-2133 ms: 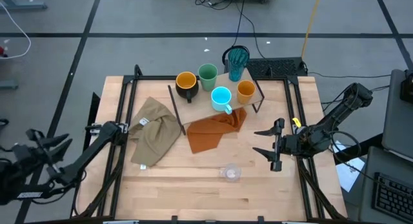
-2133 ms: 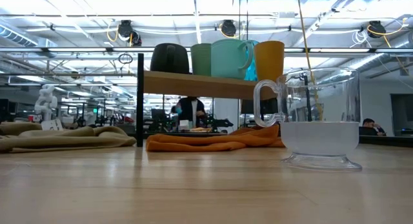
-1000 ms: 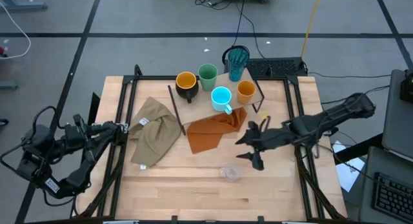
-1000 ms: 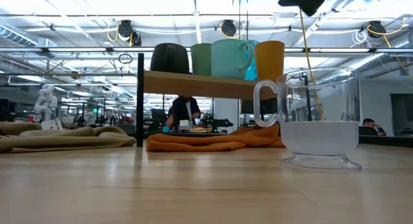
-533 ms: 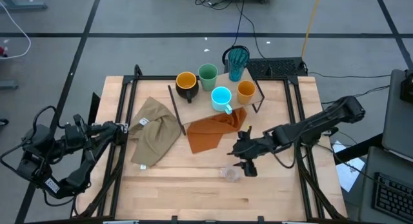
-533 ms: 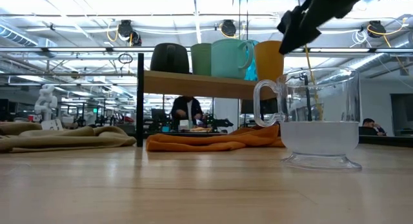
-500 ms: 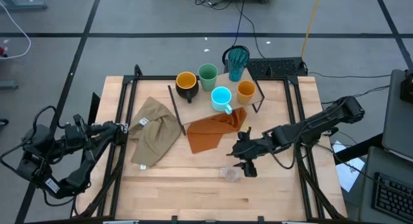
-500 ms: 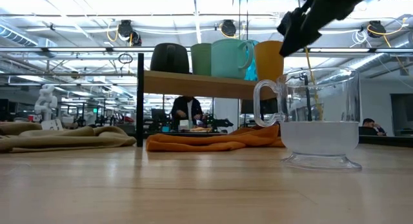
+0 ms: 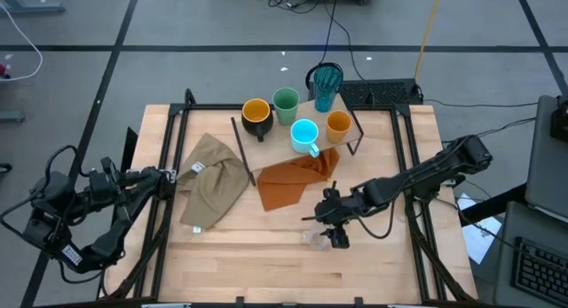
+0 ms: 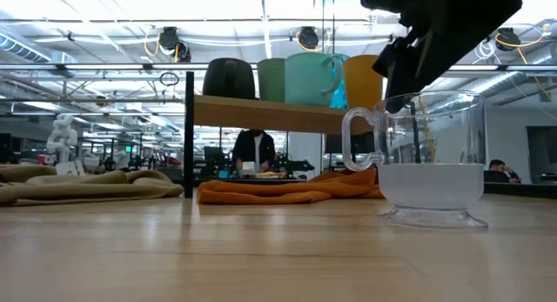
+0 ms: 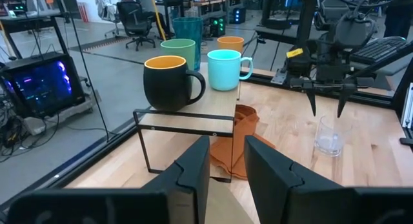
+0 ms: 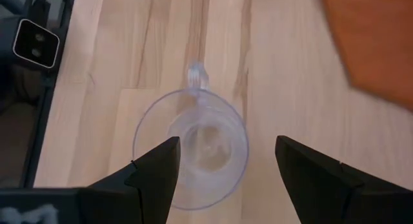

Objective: Stack small to large cups/mugs on shelf
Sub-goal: Put the transparent mug on the shelf

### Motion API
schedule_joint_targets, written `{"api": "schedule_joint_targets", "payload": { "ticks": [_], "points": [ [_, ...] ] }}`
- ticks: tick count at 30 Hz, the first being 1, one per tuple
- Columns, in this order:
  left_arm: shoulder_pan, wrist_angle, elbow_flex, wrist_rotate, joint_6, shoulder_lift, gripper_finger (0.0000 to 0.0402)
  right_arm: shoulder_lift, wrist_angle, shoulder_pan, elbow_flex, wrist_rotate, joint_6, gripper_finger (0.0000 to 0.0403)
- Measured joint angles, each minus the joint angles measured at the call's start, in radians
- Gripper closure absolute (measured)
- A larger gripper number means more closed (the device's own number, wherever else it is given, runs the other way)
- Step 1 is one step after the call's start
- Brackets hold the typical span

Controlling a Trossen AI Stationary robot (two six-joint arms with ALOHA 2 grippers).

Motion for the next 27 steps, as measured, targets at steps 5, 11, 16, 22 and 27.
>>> {"api": "schedule_joint_targets", "payload": {
  "ticks": [5, 11, 16, 22, 27],
  "points": [
    [0.0, -0.004, 0.0, 0.0, 0.004, 0.0, 0.0304, 0.027, 0.001, 0.001, 0.0, -0.001, 0.01, 0.0156],
    [0.0, -0.007, 0.0, 0.0, 0.005, 0.0, 0.0304, 0.051, 0.021, 0.002, -0.012, -0.03, 0.02, 0.0156],
    [0.0, -0.007, 0.0, 0.0, 0.005, 0.0, 0.0304, 0.05, 0.024, 0.001, -0.025, -0.03, 0.021, 0.0156],
    [0.0, -0.008, 0.0, 0.0, 0.003, 0.0, 0.0304, 0.067, 0.025, 0.001, -0.025, -0.03, 0.029, 0.0163],
    [0.0, -0.008, 0.0, 0.0, 0.001, 0.0, 0.0304, 0.086, 0.027, 0.001, -0.025, -0.03, 0.028, 0.0189]
  ]
}}
